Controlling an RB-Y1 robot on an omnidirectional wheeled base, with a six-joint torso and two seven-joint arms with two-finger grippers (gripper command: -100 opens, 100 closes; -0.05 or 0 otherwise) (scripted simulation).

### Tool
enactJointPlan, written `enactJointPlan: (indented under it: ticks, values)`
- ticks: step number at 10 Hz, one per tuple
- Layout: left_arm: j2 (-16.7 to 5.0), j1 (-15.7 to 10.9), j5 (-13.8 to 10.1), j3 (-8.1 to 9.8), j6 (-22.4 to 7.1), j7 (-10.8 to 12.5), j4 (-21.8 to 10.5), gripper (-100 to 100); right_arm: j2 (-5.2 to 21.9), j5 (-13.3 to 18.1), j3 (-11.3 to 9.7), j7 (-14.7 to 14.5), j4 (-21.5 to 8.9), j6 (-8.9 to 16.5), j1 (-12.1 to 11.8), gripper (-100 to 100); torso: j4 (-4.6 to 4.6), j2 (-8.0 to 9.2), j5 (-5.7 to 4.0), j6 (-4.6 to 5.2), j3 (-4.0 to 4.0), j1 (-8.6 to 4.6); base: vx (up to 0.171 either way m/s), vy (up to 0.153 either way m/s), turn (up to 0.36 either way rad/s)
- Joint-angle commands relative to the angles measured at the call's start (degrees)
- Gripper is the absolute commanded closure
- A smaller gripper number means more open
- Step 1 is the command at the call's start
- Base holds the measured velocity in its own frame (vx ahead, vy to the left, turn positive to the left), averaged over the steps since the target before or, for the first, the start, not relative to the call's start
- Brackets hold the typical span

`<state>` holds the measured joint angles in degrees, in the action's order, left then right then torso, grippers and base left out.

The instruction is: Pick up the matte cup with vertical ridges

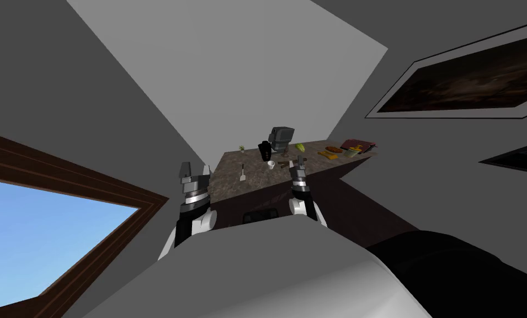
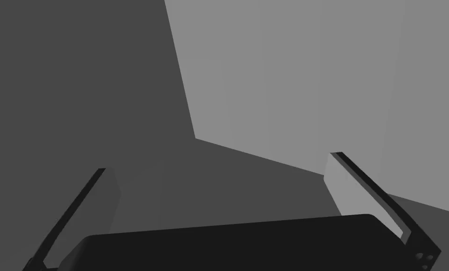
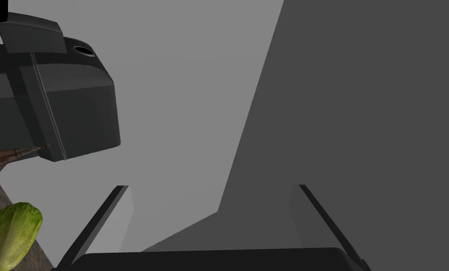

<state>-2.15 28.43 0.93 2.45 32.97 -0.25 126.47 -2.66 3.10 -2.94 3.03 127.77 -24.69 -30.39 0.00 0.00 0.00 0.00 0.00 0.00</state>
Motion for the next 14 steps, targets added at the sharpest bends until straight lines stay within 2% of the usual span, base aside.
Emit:
enactJointPlan:
  ticks: [1, 3, 4, 6, 7, 9, 10, 14]
  values:
    - [0.0, 0.0, 0.0, 0.0, 0.0, 0.0, 0.0, 0, 2.32, 0.35, -0.08, -0.06, -0.13, 0.4, 0.16, -100, 0.0, 0.0, 0.0, 0.0, 0.0, 0.0, -0.043, -0.028, -0.009]
    - [0.0, -0.01, 0.0, 0.0, 0.0, 0.0, 0.0, 0, 5.84, 1.13, -0.22, -0.19, -0.63, 1.27, 0.51, -100, 0.06, 0.28, -0.04, 0.0, 0.15, -0.19, -0.093, -0.063, -0.013]
    - [-0.01, -0.01, 0.0, 0.01, 0.0, 0.0, 0.0, 0, 6.28, 1.13, -0.22, -0.19, -0.63, 1.27, 0.51, -100, 0.08, 0.35, -0.06, 0.0, 0.2, -0.31, -0.065, -0.073, 0.001]
    - [-0.01, -0.01, 0.0, 0.0, 0.0, 0.0, 0.0, 0, 10.16, 2.2, -0.3, -0.38, -1.67, 2.45, 1.01, -100, 0.05, 0.22, -0.06, 0.0, 0.13, -0.26, -0.058, -0.066, -0.009]
    - [-0.01, -0.01, 0.0, 0.01, 0.0, 0.0, 0.0, 0, 10.77, 2.2, -0.3, -0.38, -1.67, 2.45, 1.01, -100, 0.05, 0.25, -0.07, 0.0, 0.14, -0.32, -0.049, -0.06, 0.002]
    - [0.0, -0.01, 0.0, 0.0, 0.0, 0.0, 0.0, 0, 14.71, 3.44, -0.34, -0.58, -3.31, 3.74, 1.6, -100, 0.04, 0.17, -0.05, 0.0, 0.1, -0.2, -0.054, -0.05, 0.002]
    - [-0.01, -0.01, 0.0, 0.0, 0.0, 0.0, 0.0, 0, 15.54, 3.44, -0.34, -0.58, -3.31, 3.74, 1.6, -100, 0.05, 0.24, -0.06, 0.0, 0.13, -0.25, -0.058, -0.057, 0.008]
    - [0.0, -0.01, 0.0, 0.0, 0.0, 0.0, 0.0, 0, 22.67, 5.42, -0.39, -0.83, -7.08, 5.56, 2.42, -100, 0.06, 0.25, -0.05, 0.0, 0.15, -0.21, -0.065, -0.045, 0.031]
